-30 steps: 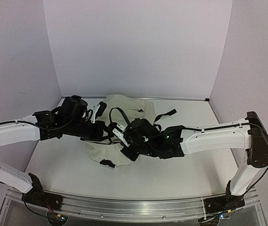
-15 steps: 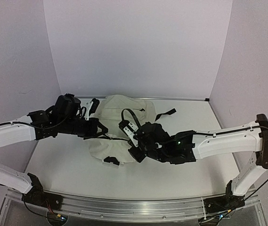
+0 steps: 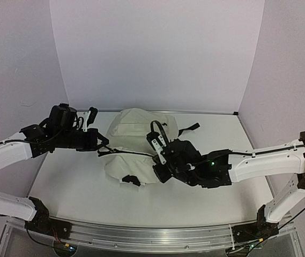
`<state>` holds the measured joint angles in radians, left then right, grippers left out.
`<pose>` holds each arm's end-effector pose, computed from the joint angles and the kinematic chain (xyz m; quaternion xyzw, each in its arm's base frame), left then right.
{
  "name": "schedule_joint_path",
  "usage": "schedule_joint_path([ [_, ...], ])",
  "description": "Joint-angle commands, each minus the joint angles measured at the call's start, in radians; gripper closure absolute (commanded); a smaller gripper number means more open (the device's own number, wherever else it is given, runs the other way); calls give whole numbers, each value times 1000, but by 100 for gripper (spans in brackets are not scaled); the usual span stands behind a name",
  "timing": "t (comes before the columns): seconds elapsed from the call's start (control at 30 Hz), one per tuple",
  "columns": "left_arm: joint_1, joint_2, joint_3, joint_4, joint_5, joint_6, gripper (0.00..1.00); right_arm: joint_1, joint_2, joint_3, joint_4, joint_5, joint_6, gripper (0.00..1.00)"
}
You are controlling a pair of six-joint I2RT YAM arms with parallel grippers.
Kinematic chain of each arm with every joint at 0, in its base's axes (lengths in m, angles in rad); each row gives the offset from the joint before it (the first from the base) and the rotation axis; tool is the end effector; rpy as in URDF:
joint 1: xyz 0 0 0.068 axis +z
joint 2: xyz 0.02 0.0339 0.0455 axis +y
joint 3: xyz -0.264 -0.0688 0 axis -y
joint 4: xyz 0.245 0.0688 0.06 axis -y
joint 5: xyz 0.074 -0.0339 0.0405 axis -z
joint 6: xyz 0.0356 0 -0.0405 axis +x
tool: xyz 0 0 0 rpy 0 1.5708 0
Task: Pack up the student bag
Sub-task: Zip the student bag at the center of the board.
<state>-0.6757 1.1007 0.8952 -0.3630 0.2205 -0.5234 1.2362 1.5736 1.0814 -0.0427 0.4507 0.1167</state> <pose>0.1856 -0.1588 0.2991 0.1190 0.8652 -0.3491 0.3398 0.1316 0.3314 0.2605 -0.3559 0.7764 0.1507 0.4979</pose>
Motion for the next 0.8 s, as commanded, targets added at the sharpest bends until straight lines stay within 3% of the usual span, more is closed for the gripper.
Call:
schedule_joint_path([
  [0.0, 114, -34, -20, 79, 11, 24, 100, -12, -73, -46, -86, 134, 73, 100],
  [0.43, 341, -1, -109, 141, 159, 37, 100, -50, -98, -56, -137, 138, 129, 100],
  [0.57, 339, 36, -106, 208, 375, 39, 100, -49, -91, 7, -161, 20, 104, 100],
  [0.6, 337, 42, -116, 243, 438, 30, 100, -48, -82, 32, -168, -30, 95, 97],
  [0.7, 322, 38, -147, 312, 556, 10, 100, -46, -33, 119, -188, -106, 67, 63],
  [0.77, 314, 31, -163, 323, 593, 8, 100, -41, 6, 185, -198, -141, 49, 48],
])
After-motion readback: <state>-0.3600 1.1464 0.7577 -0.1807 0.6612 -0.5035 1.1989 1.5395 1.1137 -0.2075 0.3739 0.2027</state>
